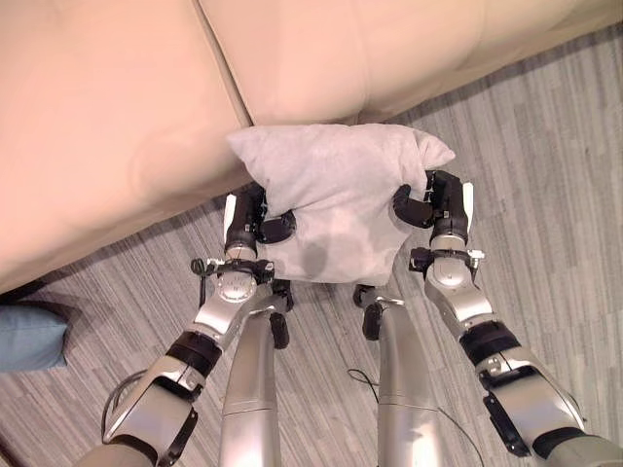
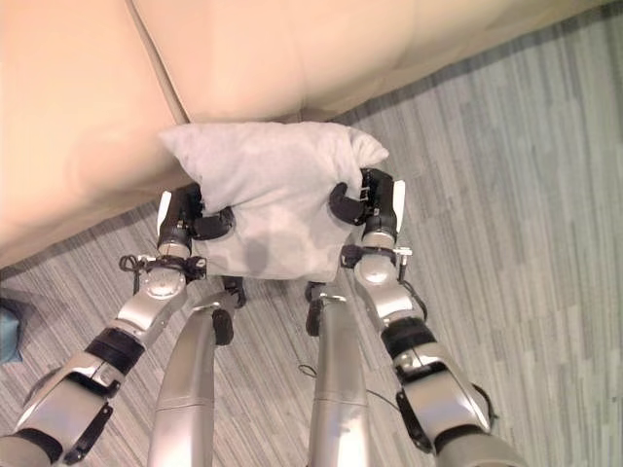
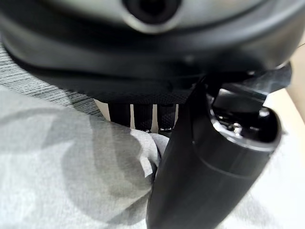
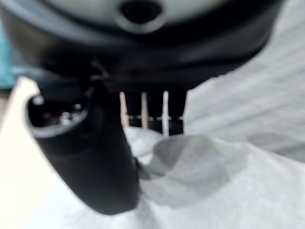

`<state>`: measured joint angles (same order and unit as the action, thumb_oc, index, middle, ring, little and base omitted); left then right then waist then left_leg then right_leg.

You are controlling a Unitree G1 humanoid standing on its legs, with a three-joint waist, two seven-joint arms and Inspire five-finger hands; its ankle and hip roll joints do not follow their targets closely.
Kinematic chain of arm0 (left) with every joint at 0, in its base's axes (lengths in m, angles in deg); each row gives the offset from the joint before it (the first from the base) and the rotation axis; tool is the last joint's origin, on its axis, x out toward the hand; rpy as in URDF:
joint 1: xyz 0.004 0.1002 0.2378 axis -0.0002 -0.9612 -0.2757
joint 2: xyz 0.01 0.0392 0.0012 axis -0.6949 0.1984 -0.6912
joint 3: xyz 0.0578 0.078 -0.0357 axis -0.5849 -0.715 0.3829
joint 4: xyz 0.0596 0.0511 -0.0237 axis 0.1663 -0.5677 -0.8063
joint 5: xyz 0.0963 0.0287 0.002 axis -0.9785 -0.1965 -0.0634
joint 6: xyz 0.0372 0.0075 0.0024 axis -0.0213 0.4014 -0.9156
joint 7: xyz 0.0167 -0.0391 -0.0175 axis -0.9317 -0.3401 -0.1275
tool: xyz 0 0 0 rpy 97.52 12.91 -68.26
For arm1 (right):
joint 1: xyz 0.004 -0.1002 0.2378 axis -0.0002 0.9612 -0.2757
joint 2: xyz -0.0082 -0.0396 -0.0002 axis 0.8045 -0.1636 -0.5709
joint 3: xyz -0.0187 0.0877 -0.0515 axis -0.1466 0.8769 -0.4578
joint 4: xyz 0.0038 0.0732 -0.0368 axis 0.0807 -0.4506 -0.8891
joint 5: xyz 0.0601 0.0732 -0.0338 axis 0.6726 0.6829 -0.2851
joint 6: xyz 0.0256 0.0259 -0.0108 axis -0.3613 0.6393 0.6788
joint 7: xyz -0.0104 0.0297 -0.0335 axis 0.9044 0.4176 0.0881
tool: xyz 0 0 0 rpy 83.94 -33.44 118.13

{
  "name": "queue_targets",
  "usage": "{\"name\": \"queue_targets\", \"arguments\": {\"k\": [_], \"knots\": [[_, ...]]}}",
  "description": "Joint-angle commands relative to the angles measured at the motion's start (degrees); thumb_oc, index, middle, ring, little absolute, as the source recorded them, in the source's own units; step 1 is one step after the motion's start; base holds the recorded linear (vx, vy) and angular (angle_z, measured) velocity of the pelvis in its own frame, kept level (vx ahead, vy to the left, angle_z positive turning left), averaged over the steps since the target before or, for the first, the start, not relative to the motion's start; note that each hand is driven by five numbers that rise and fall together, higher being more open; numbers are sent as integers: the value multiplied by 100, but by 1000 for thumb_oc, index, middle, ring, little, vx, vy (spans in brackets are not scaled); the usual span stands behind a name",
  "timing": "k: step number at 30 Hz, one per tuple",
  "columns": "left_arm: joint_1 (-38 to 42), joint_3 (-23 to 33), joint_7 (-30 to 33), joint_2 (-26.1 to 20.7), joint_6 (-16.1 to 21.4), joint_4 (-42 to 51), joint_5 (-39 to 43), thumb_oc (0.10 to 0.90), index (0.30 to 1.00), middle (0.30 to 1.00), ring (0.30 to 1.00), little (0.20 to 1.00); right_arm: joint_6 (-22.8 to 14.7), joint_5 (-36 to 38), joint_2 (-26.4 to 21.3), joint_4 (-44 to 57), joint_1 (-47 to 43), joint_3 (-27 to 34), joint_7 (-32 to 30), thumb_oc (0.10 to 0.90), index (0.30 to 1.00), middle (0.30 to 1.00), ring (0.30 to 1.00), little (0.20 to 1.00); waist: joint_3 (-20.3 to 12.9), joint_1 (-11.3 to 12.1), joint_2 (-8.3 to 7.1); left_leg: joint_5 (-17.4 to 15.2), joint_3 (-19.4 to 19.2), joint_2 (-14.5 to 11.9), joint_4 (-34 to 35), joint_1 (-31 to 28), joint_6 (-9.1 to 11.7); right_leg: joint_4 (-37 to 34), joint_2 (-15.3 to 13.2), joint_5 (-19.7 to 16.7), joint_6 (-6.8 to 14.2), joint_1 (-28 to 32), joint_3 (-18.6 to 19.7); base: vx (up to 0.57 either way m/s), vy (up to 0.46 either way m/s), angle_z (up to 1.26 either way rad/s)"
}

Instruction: Pick up all the scattered cushions and arrange them neatly on the sofa.

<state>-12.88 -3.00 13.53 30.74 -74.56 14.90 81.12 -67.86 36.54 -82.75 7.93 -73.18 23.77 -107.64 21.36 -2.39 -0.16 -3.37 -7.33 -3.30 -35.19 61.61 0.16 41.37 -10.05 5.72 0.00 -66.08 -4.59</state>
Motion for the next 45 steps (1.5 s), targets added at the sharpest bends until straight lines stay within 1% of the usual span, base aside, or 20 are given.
{"name": "queue_targets", "arguments": {"k": [1, 2, 3, 4, 5, 6, 7, 12, 13, 15, 20, 22, 25, 30, 31, 33, 35, 39, 43, 45], "knots": [[1, 25, -355, 331, 875, 668, -317, 400, 300, 300, 300, 300, -611, -625, 203, 787, 242, -228, 374, 400, 300, 300, 300, 300, -417, 37, 270, -297, 717, 49, 651, -837, 283, -711, 136, 350, 468, 1211, -204, -14, -73, 4], [-1, 24, -354, 331, 874, 669, -317, 400, 300, 300, 300, 300, -610, -626, 203, 790, 244, -227, 374, 400, 300, 300, 300, 300, -410, 36, 271, -294, 718, 49, 658, -851, 284, -717, 137, 347, 468, 1225, -206, 35, -74, 9], [-386, 65, -491, 332, 903, 840, -332, 400, 300, 300, 300, 300, -636, -637, 208, 1056, 736, -61, 472, 400, 300, 300, 300, 300, -534, 31, 251, -198, 735, 43, 1104, -1443, 324, -1184, 136, 270, 504, 1809, -342, -20, -70, 12], [-572, 104, -544, 325, 932, 988, -319, 400, 300, 300, 300, 300, -703, -612, 251, 1250, 981, 1, 523, 400, 300, 300, 300, 300, -564, 37, 245, 68, 712, 45, 1427, -1766, 324, -1523, 150, 36, 483, 2135, -441, -22, -71, 14], [-582, 102, -544, 324, 929, 996, -320, 400, 300, 300, 300, 300, -699, -614, 252, 1259, 993, 2, 523, 400, 300, 300, 300, 300, -539, 34, 247, 87, 716, 45, 1467, -1820, 326, -1560, 154, 19, 483, 2189, -449, 15, -59, 15], [-953, 181, -676, 326, 965, 1136, -221, 400, 300, 300, 300, 300, -746, -554, 310, 1585, 1403, 122, 651, 400, 300, 300, 300, 300, -677, 34, 233, 181, 735, 43, 1839, -2420, 369, -1994, 158, -61, 511, 2812, -570, 75, -40, 15], [-962, 179, -677, 325, 964, 1141, -221, 400, 300, 300, 300, 300, -743, -555, 310, 1593, 1412, 123, 652, 400, 300, 300, 300, 300, -653, 32, 234, 190, 737, 41, 1864, -2466, 371, -2016, 161, -68, 511, 2857, -575, 125, -59, 17], [-1829, 358, -1018, 120, 1025, 1609, -213, 400, 300, 300, 300, 300, -791, -709, 63, 2231, 2351, 490, 960, 400, 300, 300, 300, 300, -973, 55, 195, 371, 696, -42, 2687, -3909, 505, -2957, 312, -125, 538, 4424, -794, 157, -75, 6], [-2081, 426, -1101, 92, 995, 1629, -236, 400, 300, 300, 300, 300, -802, -866, -28, 2449, 2625, 596, 1045, 400, 300, 300, 300, 300, -1128, 63, 157, 400, 667, -131, 2845, -4302, 573, -3253, 403, -96, 522, 4934, -846, 197, -93, 11], [-2466, 510, -1202, 83, 937, 1676, -207, 400, 300, 300, 300, 300, -758, -1006, -120, 2558, 2917, 706, 1145, 400, 300, 300, 300, 300, -1331, 94, 75, 404, 665, -197, 2921, -4740, 610, -3660, 529, -86, 496, 5587, -919, 172, -76, 22], [-2957, 654, -1269, 168, 807, 1640, -252, 400, 300, 300, 300, 300, -666, -1068, -186, 2638, 3261, 896, 1240, 400, 300, 300, 300, 300, -1519, 168, -85, 188, 696, -152, 2781, -5223, 589, -3997, 549, -69, 485, 6324, -971, 142, 15, 10], [-3050, 669, -1277, 177, 799, 1669, -261, 400, 300, 300, 300, 300, -657, -1071, -175, 2658, 3315, 915, 1274, 400, 300, 300, 300, 300, -1542, 187, -105, 176, 717, -110, 2865, -5309, 565, -4041, 550, -73, 493, 6415, -973, 99, 66, 8], [-3147, 679, -1278, 223, 708, 1619, -323, 400, 300, 300, 300, 300, -608, -972, -96, 2699, 3474, 1120, 1232, 400, 300, 300, 300, 300, -1598, 213, -167, 464, 464, -83, 3183, -5079, 559, -4197, 472, -155, 587, 6592, -1093, 61, 131, 16], [-3259, 726, -1308, 201, 727, 1677, -423, 400, 300, 300, 300, 300, -575, -900, 58, 2768, 3477, 1109, 1301, 400, 300, 300, 300, 300, -1729, 282, -207, 324, 463, 73, 3262, -5207, 415, -4100, 360, -166, 715, 6653, -1064, 135, 169, -9], [-3291, 726, -1321, 156, 719, 1704, -462, 400, 300, 300, 300, 300, -567, -848, 130, 2796, 3490, 1099, 1357, 400, 300, 300, 300, 300, -1767, 297, -229, 214, 391, 135, 3245, -5324, 337, -4006, 238, -160, 805, 6674, -1000, 203, 367, -36], [-3285, 764, -1322, 97, 694, 1808, -481, 400, 300, 300, 300, 300, -547, -812, 241, 2836, 3402, 1036, 1429, 400, 300, 300, 300, 300, -1671, 359, -228, 105, 324, 240, 3204, -5452, 138, -3284, -22, -336, 954, 6451, -821, 128, 366, -18], [-3275, 796, -1336, 21, 709, 1845, -465, 400, 300, 300, 300, 300, -562, -802, 295, 2854, 3344, 988, 1456, 400, 300, 300, 300, 300, -1625, 386, -191, 80, 283, 261, 3259, -5553, 33, -2712, -94, -344, 1018, 6164, -653, 61, 201, -54], [-3270, 806, -1359, -14, 724, 1850, -523, 400, 300, 300, 300, 300, -561, -850, 348, 2911, 3340, 983, 1527, 400, 300, 300, 300, 300, -1586, 349, -115, 49, 336, 317, 3422, -5832, -60, -2321, 9, -402, 940, 5789, -573, 110, 121, -11], [-3228, 762, -1356, 14, 722, 1853, -507, 400, 300, 300, 300, 300, -574, -830, 337, 2921, 3335, 997, 1511, 400, 300, 300, 300, 300, -1534, 263, -110, 23, 458, 388, 3491, -5947, -59, -2592, 273, -300, 857, 5556, -512, 87, 30, 14], [-3214, 719, -1374, 66, 703, 1828, -514, 400, 300, 300, 300, 300, -579, -808, 331, 2905, 3371, 1035, 1487, 400, 300, 300, 300, 300, -1492, 188, -166, -33, 590, 483, 3439, -5999, -64, -2947, 454, -359, 830, 5470, -336, 122, -29, 48]]}}
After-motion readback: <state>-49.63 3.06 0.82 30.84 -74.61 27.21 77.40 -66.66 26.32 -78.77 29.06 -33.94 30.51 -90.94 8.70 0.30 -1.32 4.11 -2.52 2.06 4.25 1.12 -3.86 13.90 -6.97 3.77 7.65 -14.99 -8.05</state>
